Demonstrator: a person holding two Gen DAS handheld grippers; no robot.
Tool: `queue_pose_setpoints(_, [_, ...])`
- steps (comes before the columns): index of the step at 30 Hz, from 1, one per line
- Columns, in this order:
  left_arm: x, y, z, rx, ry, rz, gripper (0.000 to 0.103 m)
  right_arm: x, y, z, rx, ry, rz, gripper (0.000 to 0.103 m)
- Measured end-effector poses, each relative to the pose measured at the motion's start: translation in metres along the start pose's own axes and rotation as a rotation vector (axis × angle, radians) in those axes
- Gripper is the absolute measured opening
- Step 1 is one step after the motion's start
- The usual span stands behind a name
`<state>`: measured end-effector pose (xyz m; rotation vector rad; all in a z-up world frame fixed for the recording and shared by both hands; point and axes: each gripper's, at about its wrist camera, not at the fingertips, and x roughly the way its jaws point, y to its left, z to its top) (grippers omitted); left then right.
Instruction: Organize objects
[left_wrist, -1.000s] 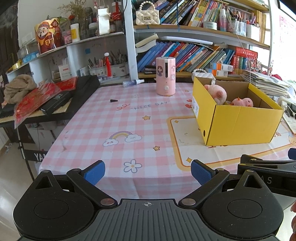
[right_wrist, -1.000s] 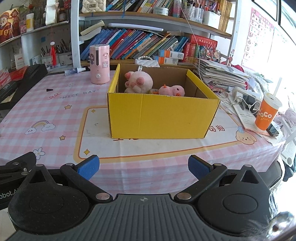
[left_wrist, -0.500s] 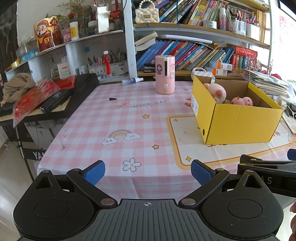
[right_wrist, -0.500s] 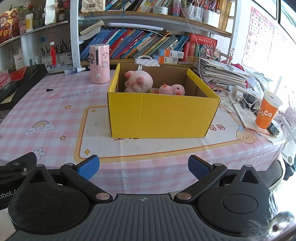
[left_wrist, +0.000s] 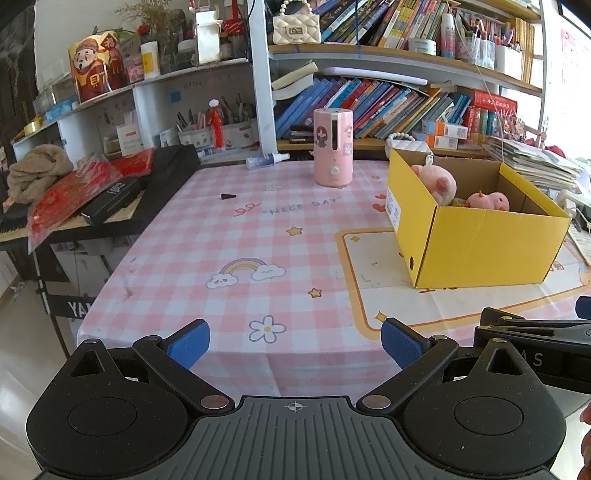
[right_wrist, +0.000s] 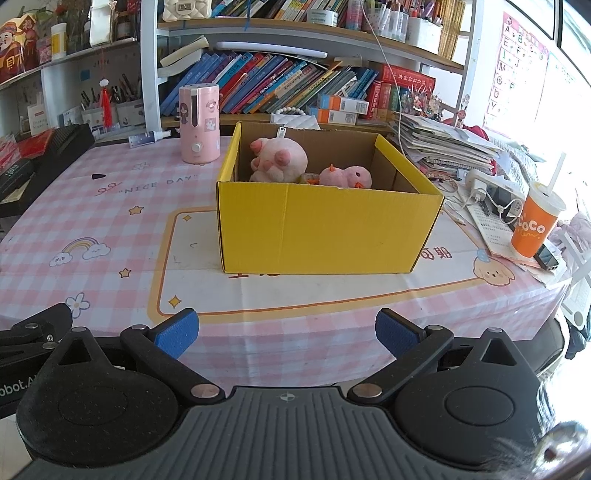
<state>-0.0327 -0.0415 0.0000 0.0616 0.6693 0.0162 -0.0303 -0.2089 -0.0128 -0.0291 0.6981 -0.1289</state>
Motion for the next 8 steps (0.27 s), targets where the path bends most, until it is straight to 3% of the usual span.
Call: queue_pose_setpoints(8, [0.0038, -0.0007, 0.0028, 0.000, -0.008, -0.007, 0.100, 0.0063, 0.0023, 0.0031, -0.004, 0.014, -0.001, 0.103])
